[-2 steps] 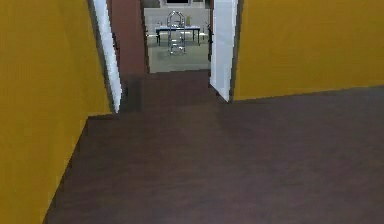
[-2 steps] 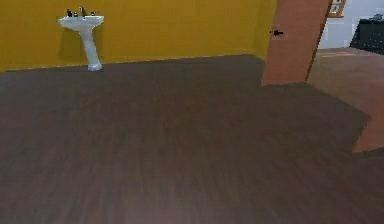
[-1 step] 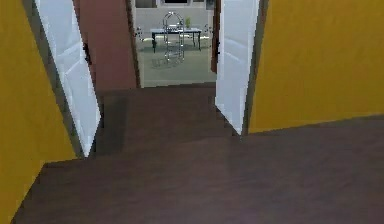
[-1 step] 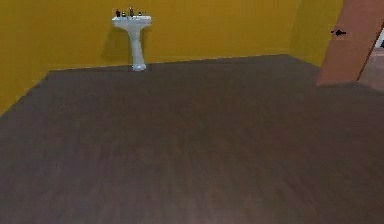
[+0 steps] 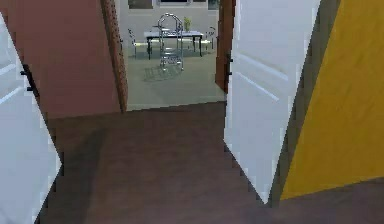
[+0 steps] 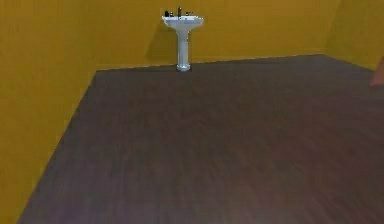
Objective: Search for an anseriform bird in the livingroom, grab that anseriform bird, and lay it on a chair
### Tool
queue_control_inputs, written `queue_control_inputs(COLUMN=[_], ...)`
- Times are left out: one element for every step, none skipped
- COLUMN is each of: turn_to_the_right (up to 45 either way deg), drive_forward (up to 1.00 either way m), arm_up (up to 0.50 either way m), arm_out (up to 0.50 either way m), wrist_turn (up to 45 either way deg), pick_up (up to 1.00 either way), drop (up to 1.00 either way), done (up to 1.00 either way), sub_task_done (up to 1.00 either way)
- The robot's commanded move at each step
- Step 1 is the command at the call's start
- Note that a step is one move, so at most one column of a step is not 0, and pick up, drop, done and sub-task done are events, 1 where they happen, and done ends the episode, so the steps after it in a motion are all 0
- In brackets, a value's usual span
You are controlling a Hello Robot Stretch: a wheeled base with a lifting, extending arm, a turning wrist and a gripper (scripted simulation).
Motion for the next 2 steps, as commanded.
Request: queue_control_inputs(turn_to_the_right=[-3.0,0.0], drive_forward=[0.00,1.00], arm_up=[0.00,0.00], arm_out=[0.00,0.00], wrist_turn=[0.0,0.0], pick_up=[0.00,0.00], drop=[0.00,0.00], done=[0.00,0.00], sub_task_done=[0.00,0.00])
